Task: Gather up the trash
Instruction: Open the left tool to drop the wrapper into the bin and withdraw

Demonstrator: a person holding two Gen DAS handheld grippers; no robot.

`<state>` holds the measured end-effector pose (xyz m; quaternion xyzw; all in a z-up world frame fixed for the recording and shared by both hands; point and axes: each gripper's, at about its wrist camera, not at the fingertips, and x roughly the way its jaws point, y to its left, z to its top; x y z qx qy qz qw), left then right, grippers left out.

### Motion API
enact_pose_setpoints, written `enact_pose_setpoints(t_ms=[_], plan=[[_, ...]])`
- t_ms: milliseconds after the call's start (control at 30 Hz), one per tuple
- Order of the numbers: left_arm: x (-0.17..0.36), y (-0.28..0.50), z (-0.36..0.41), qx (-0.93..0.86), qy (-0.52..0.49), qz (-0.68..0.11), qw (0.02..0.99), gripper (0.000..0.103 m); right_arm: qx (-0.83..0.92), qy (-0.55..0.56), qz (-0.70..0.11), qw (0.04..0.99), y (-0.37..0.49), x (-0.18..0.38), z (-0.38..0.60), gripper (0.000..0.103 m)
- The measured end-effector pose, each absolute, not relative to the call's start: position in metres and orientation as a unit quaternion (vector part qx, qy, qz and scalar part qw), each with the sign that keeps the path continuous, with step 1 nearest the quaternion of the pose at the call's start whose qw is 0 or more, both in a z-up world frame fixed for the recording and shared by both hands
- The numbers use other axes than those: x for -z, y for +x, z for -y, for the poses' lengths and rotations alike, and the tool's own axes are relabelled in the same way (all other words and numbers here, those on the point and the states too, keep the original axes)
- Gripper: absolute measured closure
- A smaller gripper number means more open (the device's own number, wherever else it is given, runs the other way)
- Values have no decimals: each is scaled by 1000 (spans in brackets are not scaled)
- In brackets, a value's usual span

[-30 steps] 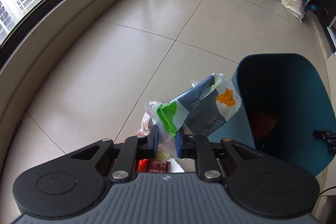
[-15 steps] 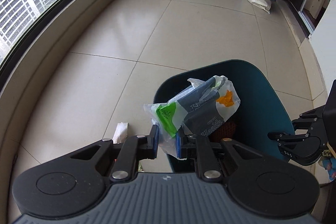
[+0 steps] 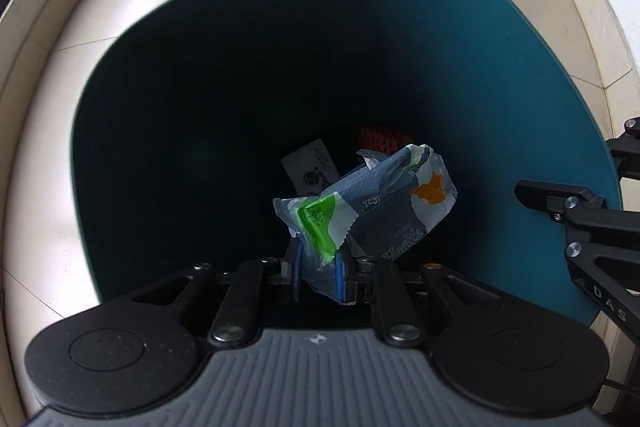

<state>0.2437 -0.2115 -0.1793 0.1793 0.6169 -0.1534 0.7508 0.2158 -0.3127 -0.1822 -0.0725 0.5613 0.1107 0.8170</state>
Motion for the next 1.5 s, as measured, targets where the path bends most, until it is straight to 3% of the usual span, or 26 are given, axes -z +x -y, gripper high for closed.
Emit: enact_pose_setpoints(t_ms=[233,333,367,400,467,1367,1500], plan=[[203,260,220,149,173,-652,723,84,-113,-68,-561,817,216,180,315,90],[202,262,218,154,168,-654,722,75,-113,-66,-562,817,217,180,316,90],[202,263,218,154,168,-652,723,68,-113,-66,-562,817,217,180,316,90],[201,263,218,153,166,-650,725,53,-112,-66,-562,817,217,180,316,90],[196,257,216,157,153,-642,735,34,-112,-66,-562,817,217,181,316,90],[74,215,136,179,96,-502,841,33,-110,-65,-565,815,218,182,313,90],[62,216,106,139,110,-474,863,22,-110,-66,-565,815,218,182,313,90]])
